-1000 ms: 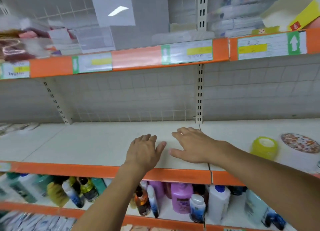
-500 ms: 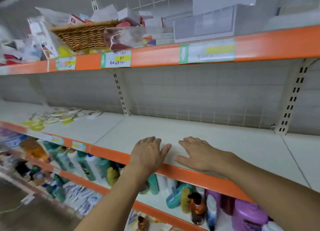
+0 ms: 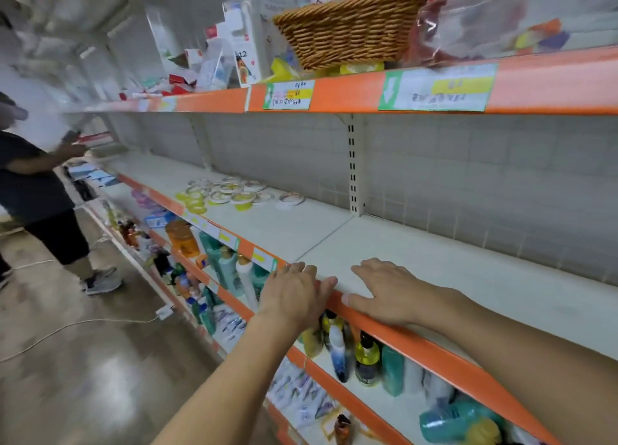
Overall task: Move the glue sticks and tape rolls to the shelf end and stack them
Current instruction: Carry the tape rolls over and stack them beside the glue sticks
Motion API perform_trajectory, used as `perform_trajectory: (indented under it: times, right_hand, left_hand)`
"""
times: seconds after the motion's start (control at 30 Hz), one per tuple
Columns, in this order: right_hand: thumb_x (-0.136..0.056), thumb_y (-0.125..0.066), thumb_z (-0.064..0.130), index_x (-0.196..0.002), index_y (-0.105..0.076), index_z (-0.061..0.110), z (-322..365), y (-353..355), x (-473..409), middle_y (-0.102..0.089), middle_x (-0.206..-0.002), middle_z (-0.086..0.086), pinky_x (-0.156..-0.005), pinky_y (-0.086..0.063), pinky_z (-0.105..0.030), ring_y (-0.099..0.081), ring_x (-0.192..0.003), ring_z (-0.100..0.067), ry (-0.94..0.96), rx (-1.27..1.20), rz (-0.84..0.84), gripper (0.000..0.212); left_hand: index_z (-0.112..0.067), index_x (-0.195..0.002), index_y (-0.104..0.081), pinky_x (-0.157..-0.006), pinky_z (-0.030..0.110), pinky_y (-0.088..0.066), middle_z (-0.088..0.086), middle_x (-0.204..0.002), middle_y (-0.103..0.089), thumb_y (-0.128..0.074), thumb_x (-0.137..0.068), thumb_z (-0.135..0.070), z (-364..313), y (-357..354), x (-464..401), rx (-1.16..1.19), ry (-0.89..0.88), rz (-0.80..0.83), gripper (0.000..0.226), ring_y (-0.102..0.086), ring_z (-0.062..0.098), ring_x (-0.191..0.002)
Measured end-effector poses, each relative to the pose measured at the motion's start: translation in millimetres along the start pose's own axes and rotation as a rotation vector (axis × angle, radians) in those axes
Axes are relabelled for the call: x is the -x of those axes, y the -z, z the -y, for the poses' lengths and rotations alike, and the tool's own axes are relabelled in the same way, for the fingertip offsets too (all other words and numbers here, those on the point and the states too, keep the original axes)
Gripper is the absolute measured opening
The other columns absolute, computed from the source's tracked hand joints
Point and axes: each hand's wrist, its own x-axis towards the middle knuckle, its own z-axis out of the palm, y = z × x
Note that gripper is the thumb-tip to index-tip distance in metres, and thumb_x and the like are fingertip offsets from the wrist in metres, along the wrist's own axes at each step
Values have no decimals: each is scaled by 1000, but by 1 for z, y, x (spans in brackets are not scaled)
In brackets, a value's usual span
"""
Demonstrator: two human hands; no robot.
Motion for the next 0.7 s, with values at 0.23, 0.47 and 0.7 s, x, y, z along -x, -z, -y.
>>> perform_trajectory:
  times: [0.23, 0.47, 0.7]
  right_hand:
    - [-95, -39, 66, -155, -27, 19, 39, -3, -97, -27, -159, -8, -116, -26, -39, -29, -144, -28, 92, 16, 14, 77]
    - [-95, -39, 66, -152, -30, 16, 68, 7, -201, -31, -156, -9, -116, -27, -39, -31, -142, -29, 120, 12, 20, 77]
    - [-94, -40, 68, -153, -30, 18, 83, 7, -287, -27, -158, -9, -117, -24, -38, -27, -145, -28, 69, 10, 2, 78]
  left_hand:
    - [-17, -126, -55, -102, 38, -38, 5, -132, -57, -24, -100, -61, 79, -8, -42, -26, 89, -8, 60, -49, 25, -125]
    - [-15, -139, -48, -112, 37, -31, 8, -143, -48, -28, -101, -54, 153, 3, -115, -20, 110, 7, 57, -40, 24, -135]
    - [-14, -143, -43, -116, 39, -26, 9, -149, -42, -26, -102, -54, 212, -7, -165, 11, 120, 68, 60, -33, 26, -141]
